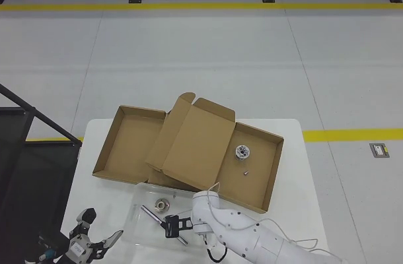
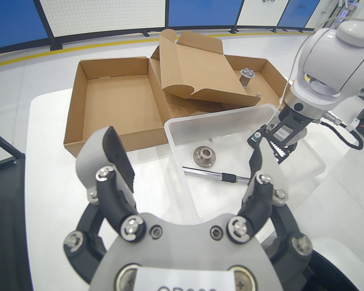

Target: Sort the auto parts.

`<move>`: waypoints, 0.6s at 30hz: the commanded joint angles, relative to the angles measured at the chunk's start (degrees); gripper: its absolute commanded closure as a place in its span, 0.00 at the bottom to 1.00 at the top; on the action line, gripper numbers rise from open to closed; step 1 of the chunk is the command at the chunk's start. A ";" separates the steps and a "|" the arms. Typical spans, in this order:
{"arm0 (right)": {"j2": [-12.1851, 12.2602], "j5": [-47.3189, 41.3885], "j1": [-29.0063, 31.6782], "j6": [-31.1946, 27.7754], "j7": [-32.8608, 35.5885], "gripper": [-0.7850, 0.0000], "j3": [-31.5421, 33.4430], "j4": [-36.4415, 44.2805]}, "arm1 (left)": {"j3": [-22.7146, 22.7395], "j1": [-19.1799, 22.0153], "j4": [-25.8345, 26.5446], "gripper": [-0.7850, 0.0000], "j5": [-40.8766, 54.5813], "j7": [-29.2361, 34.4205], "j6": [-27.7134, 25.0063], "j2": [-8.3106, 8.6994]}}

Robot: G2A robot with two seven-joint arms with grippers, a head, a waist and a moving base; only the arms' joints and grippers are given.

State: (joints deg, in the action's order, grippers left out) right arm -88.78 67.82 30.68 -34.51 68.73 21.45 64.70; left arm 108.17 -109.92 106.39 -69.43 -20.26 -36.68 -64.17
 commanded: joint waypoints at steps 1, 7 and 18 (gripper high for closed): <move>0.43 1.03 0.39 0.01 -1.93 1.00 0.80 1.58 | 0.00 0.00 0.00 0.00 0.00 0.00 0.00 0.00; 4.16 7.30 4.33 -0.42 -13.98 1.00 6.74 11.09 | 0.00 0.00 0.00 0.00 0.00 0.00 0.00 0.00; 14.36 25.13 23.47 -5.38 -49.43 1.00 27.31 31.09 | 0.00 0.00 0.00 0.00 0.00 0.00 0.00 0.00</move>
State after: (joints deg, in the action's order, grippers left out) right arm -75.28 90.83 52.05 -39.29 25.92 46.42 95.18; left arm 108.17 -109.92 106.39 -69.43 -20.26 -36.68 -64.17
